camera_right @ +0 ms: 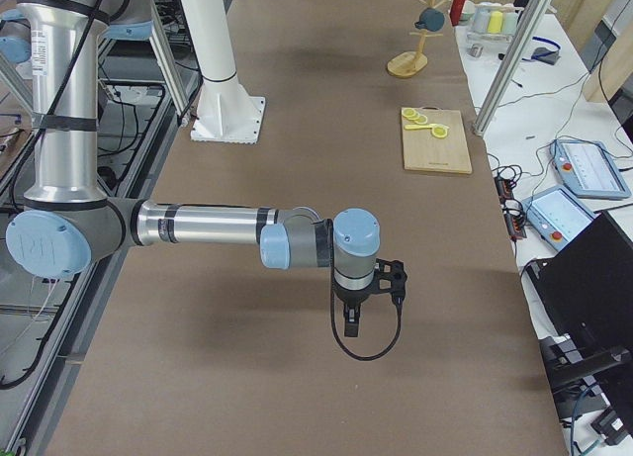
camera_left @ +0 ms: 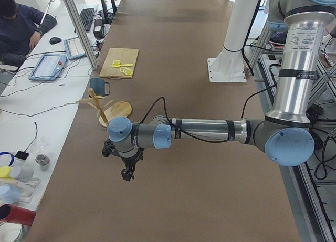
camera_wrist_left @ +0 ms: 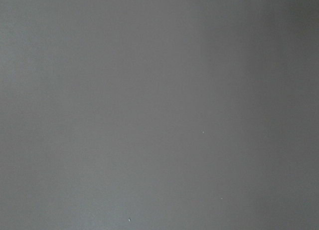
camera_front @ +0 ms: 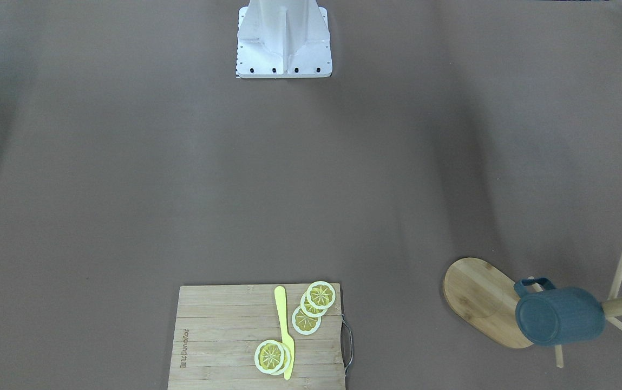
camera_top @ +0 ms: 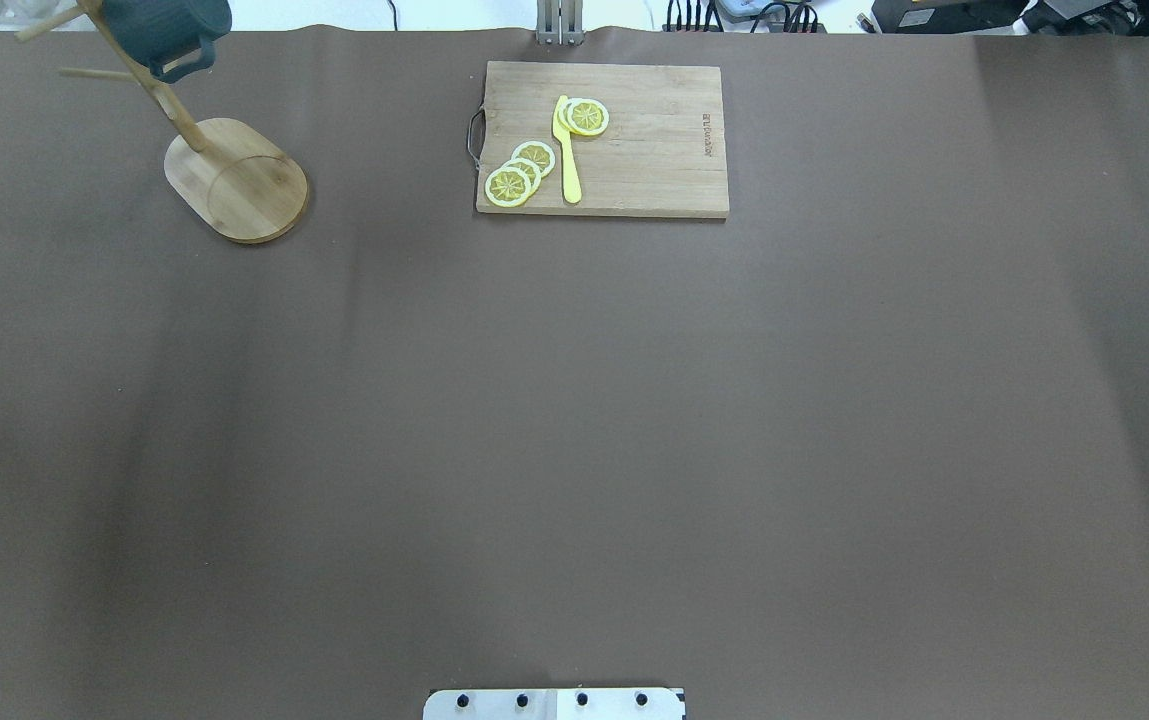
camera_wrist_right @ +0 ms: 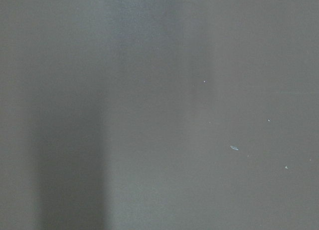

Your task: Hang cup on storage rack

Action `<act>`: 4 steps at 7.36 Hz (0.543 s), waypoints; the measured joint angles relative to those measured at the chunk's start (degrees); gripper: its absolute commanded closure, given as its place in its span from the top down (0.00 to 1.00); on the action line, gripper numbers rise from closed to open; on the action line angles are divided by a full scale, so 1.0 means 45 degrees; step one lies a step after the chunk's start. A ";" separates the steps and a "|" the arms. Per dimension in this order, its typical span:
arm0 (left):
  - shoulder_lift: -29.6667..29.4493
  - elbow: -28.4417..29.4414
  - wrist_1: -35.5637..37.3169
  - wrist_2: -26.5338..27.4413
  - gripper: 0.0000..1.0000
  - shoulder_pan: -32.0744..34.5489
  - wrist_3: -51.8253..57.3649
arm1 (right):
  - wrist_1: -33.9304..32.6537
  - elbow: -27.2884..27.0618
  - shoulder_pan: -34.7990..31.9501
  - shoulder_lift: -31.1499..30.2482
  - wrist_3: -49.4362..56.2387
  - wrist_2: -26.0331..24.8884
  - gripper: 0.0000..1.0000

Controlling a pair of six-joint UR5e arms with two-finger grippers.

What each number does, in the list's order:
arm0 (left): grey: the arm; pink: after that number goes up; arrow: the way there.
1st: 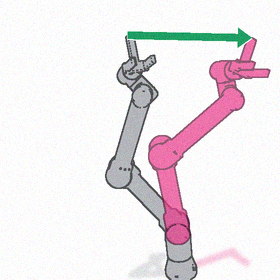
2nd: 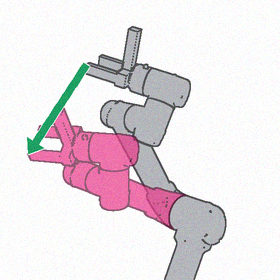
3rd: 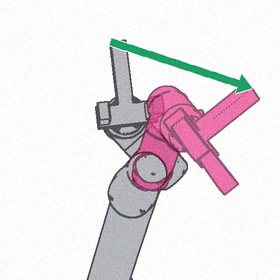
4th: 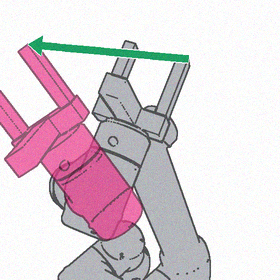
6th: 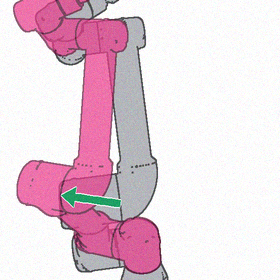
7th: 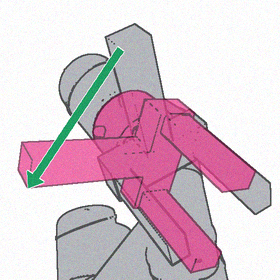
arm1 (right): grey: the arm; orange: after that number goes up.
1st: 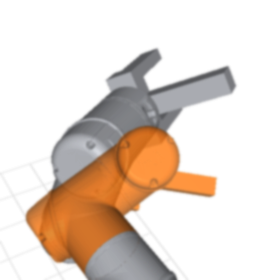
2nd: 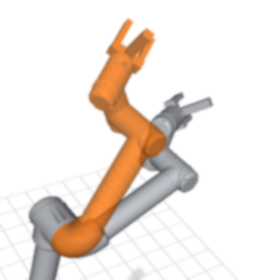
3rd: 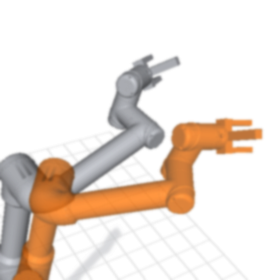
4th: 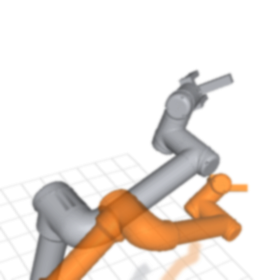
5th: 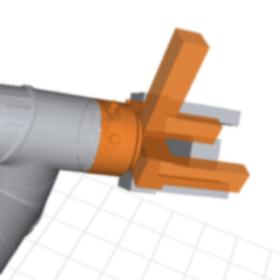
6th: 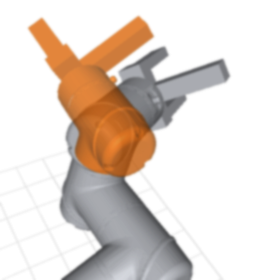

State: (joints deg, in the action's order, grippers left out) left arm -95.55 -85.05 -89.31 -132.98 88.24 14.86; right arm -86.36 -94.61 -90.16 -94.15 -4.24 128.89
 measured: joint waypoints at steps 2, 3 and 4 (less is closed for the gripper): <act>0.0057 -0.0279 0.0041 0.0032 0.99 0.0166 -0.0247 | -0.0300 0.0073 0.0048 -0.0008 0.0040 -0.0126 1.00; 0.0114 -0.0463 0.0008 0.0096 0.99 0.0193 -0.0303 | -0.0458 0.0079 0.0074 -0.0017 0.0039 -0.0120 1.00; 0.0144 -0.0572 -0.0045 0.0122 0.99 0.0194 -0.0323 | -0.0529 0.0091 0.0092 -0.0027 0.0031 -0.0072 1.00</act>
State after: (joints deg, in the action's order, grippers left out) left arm -94.91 -87.62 -89.51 -132.43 89.11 13.41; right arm -88.74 -94.21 -89.74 -94.27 -4.10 128.56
